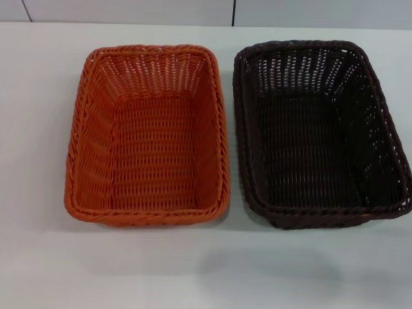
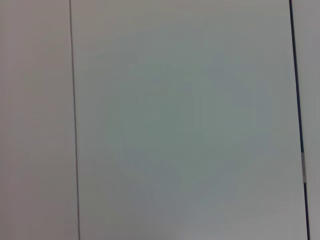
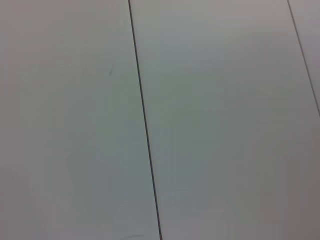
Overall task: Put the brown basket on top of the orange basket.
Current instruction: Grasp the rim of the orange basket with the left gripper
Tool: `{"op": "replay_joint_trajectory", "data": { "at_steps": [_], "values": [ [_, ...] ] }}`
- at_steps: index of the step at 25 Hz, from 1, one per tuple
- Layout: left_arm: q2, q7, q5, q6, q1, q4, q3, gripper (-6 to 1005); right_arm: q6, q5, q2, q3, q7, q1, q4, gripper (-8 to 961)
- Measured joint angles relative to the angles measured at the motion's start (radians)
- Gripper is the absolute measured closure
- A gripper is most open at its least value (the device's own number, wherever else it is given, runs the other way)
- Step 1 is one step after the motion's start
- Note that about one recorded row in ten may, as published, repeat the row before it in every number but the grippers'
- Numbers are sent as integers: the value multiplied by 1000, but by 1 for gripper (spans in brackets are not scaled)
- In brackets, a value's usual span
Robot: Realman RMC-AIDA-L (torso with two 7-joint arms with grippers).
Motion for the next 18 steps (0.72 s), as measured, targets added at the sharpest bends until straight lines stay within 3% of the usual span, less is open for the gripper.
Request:
{"op": "replay_joint_trajectory", "data": {
  "at_steps": [7,12,14,15,16,17,18],
  "values": [
    [1,-1,0,-5,-2,1,19,150,-6,0,0,0,0,4,0,133],
    [14,-3,0,-29,-2,51,114,152,-9,-1,-1,0,0,8,-1,133],
    [20,42,2,-109,13,177,129,155,-13,-3,-2,0,0,13,-2,133],
    [20,42,2,-109,13,177,129,158,-18,-4,-2,0,0,16,-3,133],
    [30,100,23,-252,48,349,125,161,-28,-6,-2,0,0,20,-4,133],
    [30,100,23,-252,48,349,125,164,-28,-6,-2,0,0,20,-4,133],
    [41,123,52,-378,68,482,117,167,-35,-6,-2,0,0,21,-4,133]
  ]
}}
